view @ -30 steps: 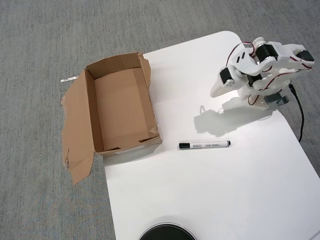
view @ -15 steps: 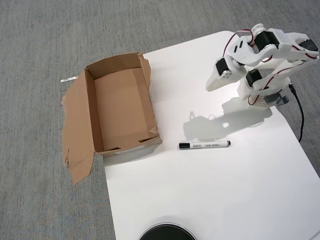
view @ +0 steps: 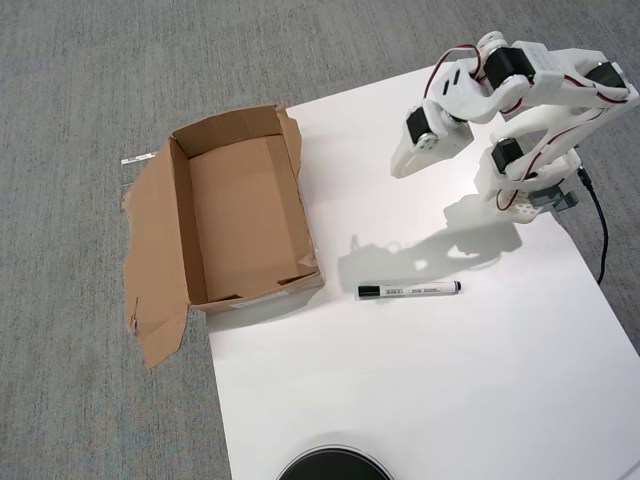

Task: Grasp a pen and put it in the box.

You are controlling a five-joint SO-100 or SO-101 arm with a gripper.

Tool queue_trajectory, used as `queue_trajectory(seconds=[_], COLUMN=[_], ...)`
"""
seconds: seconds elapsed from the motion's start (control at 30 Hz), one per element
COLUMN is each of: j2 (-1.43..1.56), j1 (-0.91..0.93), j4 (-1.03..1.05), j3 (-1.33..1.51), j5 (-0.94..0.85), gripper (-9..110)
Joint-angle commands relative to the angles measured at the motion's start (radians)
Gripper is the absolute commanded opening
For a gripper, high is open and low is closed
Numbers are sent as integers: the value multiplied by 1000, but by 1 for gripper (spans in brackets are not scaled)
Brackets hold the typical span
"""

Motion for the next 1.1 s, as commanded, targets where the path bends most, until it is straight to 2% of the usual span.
queue_trajectory(seconds=[0.0, 0.7, 1.07], j2=[-253, -333, -393], j1=[-119, -139, -229], j4=[-12, -12, -12], j3=[-196, -312, -312], j5=[-1, 7, 7], gripper=[1, 1, 1])
